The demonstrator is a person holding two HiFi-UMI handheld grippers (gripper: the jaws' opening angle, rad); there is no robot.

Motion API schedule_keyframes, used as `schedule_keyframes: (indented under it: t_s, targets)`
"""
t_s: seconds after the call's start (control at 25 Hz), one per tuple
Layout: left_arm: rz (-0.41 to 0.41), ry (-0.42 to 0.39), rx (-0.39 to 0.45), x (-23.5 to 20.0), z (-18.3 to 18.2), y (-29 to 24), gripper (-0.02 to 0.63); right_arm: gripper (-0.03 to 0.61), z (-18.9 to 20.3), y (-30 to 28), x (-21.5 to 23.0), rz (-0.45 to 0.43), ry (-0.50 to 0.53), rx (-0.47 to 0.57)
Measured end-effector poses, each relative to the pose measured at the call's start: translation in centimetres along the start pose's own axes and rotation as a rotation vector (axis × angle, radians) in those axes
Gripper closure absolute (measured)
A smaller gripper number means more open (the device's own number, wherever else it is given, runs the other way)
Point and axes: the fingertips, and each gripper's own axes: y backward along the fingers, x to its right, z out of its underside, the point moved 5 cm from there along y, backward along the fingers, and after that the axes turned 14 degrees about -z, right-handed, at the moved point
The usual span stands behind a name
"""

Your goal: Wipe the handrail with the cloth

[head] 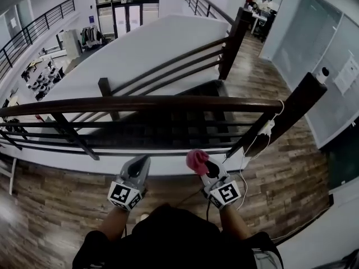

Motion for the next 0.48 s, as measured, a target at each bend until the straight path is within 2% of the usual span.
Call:
schedule_keyframes:
  t_s: [0.48]
  targets:
    - [0.012,0.012,-0.006,0.70,-0.20,-0.15,0.614,0.531,0.23,0.80,0.18,0.005,-0.008,-0.001]
